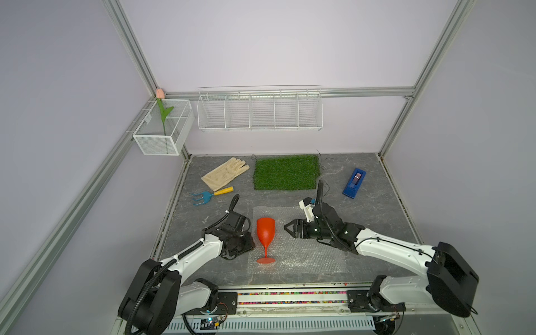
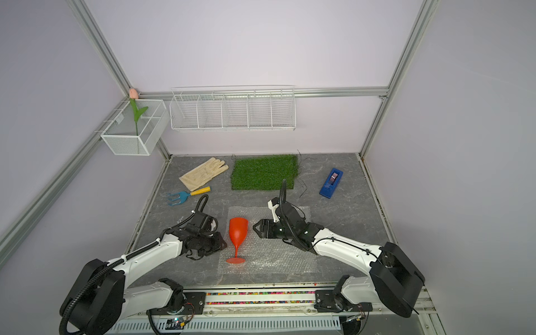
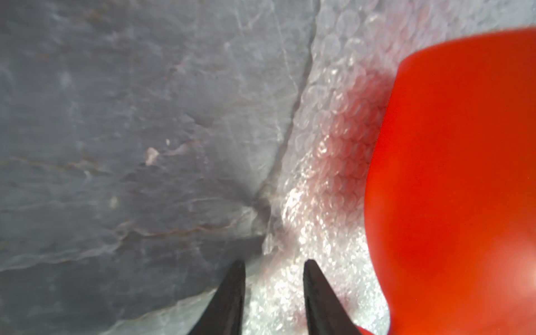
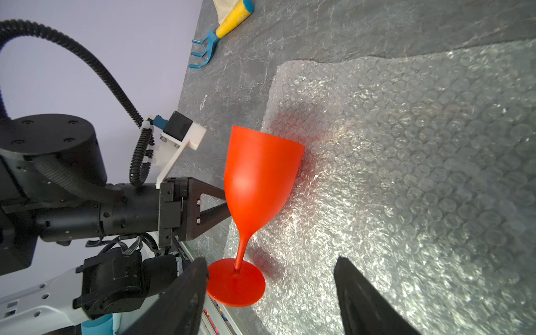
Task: Wrap wine glasses in bubble wrap
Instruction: Wrap the wine glass in bubble wrap.
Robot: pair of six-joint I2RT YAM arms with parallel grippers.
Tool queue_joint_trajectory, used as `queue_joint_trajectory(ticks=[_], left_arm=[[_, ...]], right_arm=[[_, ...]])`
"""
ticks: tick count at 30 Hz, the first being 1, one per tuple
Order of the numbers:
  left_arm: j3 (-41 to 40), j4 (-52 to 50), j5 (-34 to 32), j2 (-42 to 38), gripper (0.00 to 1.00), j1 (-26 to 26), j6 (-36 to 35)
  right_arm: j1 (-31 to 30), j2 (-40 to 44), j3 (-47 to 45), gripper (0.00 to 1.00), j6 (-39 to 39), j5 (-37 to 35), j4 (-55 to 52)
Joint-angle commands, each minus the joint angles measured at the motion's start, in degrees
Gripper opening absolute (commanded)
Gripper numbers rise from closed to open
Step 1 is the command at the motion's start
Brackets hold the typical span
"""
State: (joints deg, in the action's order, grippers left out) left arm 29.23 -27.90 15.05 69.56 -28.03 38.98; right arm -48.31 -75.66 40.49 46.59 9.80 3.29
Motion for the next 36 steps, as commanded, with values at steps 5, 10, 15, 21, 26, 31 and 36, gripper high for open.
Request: queue_joint_trajectory(ticks=[5,10,15,21,26,31,36], left_arm=[[-1.18,-0.14,2.15,-0.72,0.25,-0.04,-0.29],[-0.05,0.48,3.55,-1.12,0.07,-0.03,-1.39],[1.92,-0.8,4.28,-5.31,0.0,-0.02,-2.85],[3.27,2.26,8.49,-7.34,0.0,-0.23,-2.35],[6.35,1.97,9.63,-7.98,0.0,-2.23,-1.78],[9.48,2.47,9.69,-8.13,0.0,-6.01,0.13],[10.82,5.98,10.49,-7.08,0.0,-8.7,3.87]], right_arm=[[-0.53,0.11,-1.38,0.71,1.97,-1.69,2.48],[-0.52,1.04,-2.75,0.71,3.53,-2.06,3.19],[-0.46,1.27,-5.24,0.71,6.98,-1.38,6.33],[-0.36,0.7,-8.85,0.7,10.52,-1.45,11.98],[0.25,-0.81,-10.88,0.7,12.53,-0.76,16.9],[1.75,-2.8,-12.75,0.7,14.14,0.6,22.64],[3.08,-3.85,-13.43,0.7,14.08,1.44,24.89]])
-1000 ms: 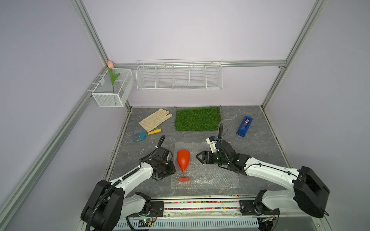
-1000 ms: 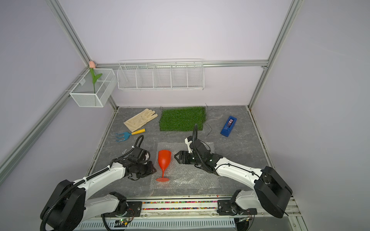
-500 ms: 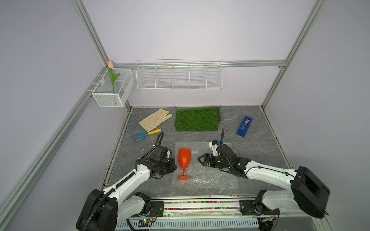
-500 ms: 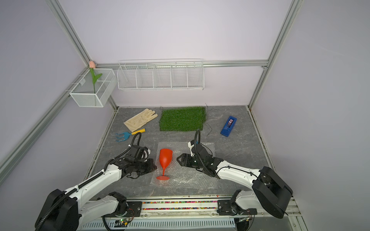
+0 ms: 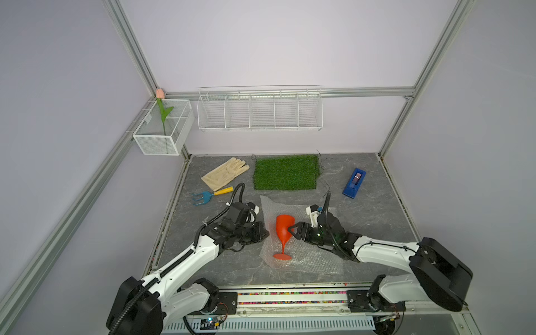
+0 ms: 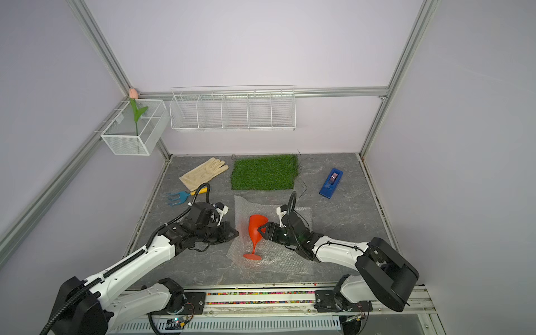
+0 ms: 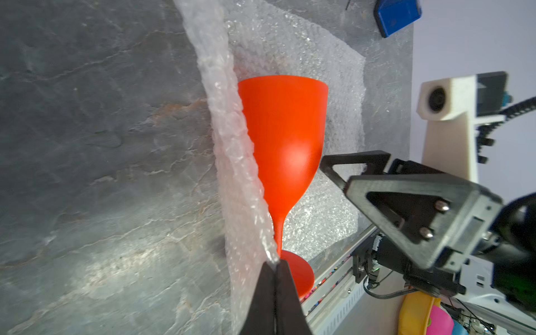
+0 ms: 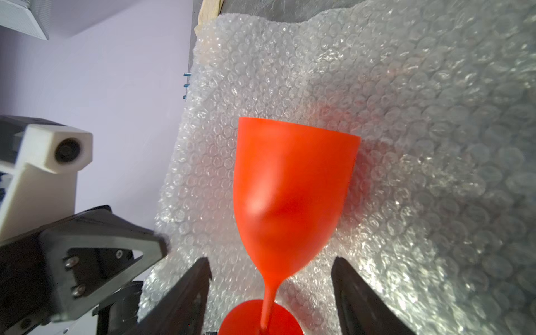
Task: Wrap wine glasses in bubble wrap
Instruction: Wrap the wine glass in bubble wrap.
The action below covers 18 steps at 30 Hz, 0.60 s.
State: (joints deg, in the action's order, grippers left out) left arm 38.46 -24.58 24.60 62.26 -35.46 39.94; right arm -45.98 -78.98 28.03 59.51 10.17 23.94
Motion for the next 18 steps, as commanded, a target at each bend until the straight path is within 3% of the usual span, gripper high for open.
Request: queue_joint_trajectory(ticks=[1,13,18], left_arm=[[1.75,3.42,0.95,0.59,0.0,-2.02,3.55],[5.32,12.11,-1.95,8.77,0.0,-11.62,10.28],[6.97,14.98,-3.02,13.24,0.0,-14.61,11.86]], right_arm=[[1.06,-0.75,-1.13,0.7,0.99,1.03,4.3],[5.01,-2.99,-5.86,0.7,3.51,4.3,13.08],[5.68,1.47,-5.4,0.73,1.77,3.45,6.6]])
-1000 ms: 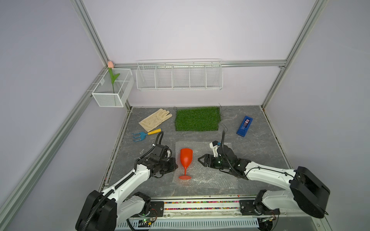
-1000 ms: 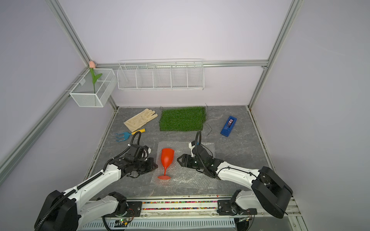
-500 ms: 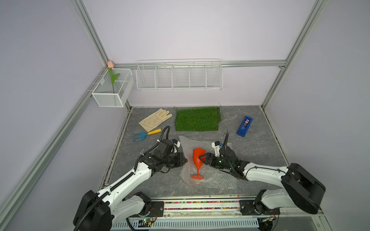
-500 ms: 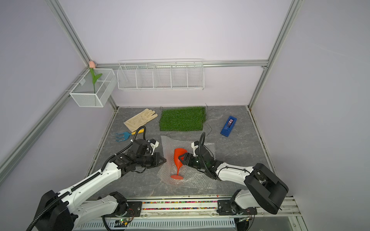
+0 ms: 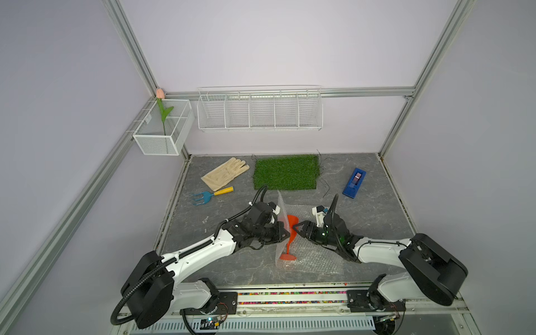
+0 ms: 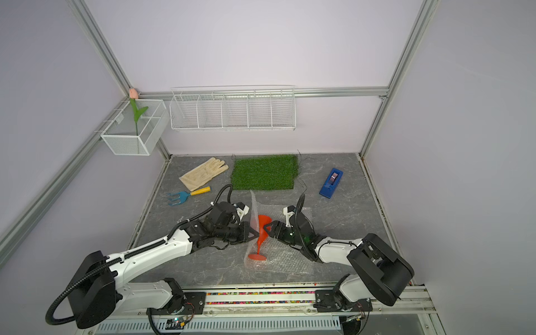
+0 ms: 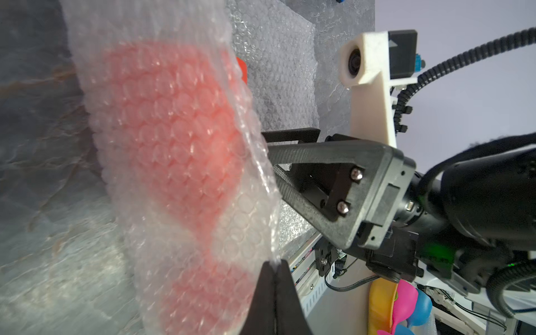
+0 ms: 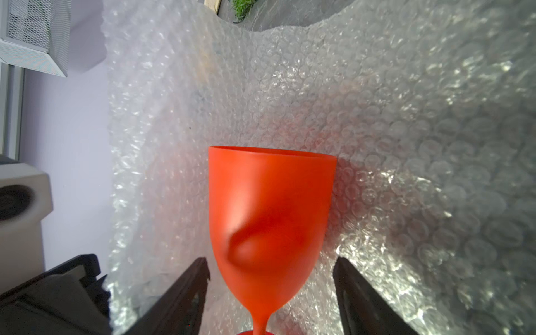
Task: Wrap wine glasses in bubble wrap
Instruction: Wrap the wine glass in bubble wrap.
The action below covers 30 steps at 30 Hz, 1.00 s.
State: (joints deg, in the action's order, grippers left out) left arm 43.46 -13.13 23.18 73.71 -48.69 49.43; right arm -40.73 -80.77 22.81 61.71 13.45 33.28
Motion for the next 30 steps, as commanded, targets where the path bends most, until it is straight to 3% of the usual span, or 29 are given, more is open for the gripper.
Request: queue_joint_trajectory(ticks=[1,6,11,22,30], left_arm=[[2.15,4.21,-1.64,2.66,0.0,-1.74,2.59],[2.26,7.48,-0.68,6.84,0.0,-3.52,3.32],[2.55,9.92,-0.03,9.33,0.0,-5.07,3.43],[2.13,11.08,-0.22,11.1,0.0,-6.08,3.74],[2.24,11.02,-0.37,10.93,0.0,-6.36,3.74]], right_arm=[[0.46,5.0,0.52,0.74,-1.49,-0.63,-6.35],[0.63,16.36,2.35,0.77,-5.64,-6.54,-22.54],[0.94,20.91,4.83,0.77,-8.39,-7.32,-31.02],[0.94,10.87,11.58,0.73,-12.13,-2.14,-29.07],[0.82,6.51,12.3,0.5,-12.05,-0.18,-26.67]])
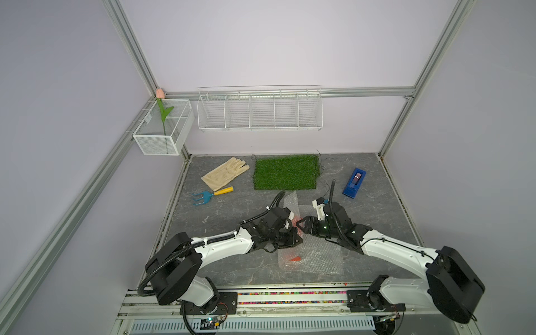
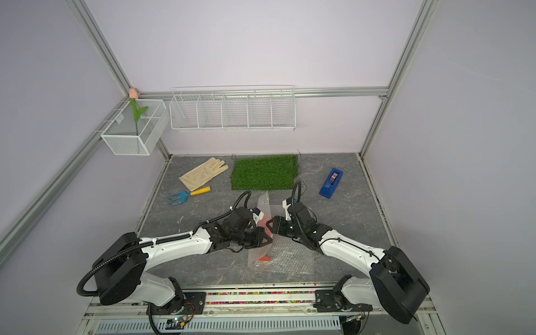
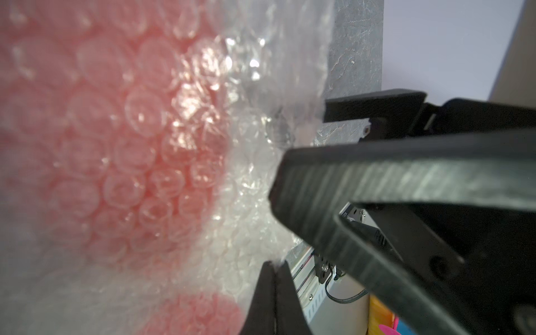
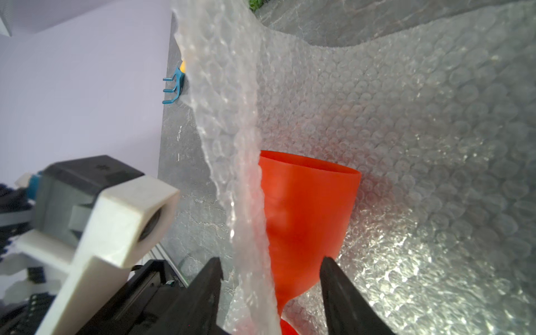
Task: Wrap wine glasses in bubble wrap
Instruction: Wrap the wine glass in bubble wrap.
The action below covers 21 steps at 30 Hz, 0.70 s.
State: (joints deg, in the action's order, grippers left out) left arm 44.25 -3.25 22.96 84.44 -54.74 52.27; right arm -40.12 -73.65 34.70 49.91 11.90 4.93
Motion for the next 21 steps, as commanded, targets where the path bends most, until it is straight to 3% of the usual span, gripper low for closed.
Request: queue_joint_trajectory(ticks=[1,4,8,13,21], left_arm=[[1.53,1.08,-0.27,0.19,0.01,-0.29,0.82],[1.79,0.65,-0.45,0.16,0.05,-0.29,0.48],[2.32,-0.96,-0.74,-1.49,0.23,-0.29,-0.44],[4.67,-7.42,-2.64,-5.75,0.4,-0.29,-3.34],[7.56,-18.55,-12.44,-13.36,0.65,0.65,-8.65]], right_arm=[[0.13,-0.62,0.22,0.46,-0.25,1.37,1.62],[0.12,-0.36,-0.07,0.34,-0.3,1.37,1.28],[0.08,1.06,-0.62,0.21,-0.58,-0.17,-1.08],[0.12,2.03,-0.87,0.18,-1.28,-0.66,-3.57],[0.19,3.1,-2.63,0.13,-1.04,-2.1,-5.1]])
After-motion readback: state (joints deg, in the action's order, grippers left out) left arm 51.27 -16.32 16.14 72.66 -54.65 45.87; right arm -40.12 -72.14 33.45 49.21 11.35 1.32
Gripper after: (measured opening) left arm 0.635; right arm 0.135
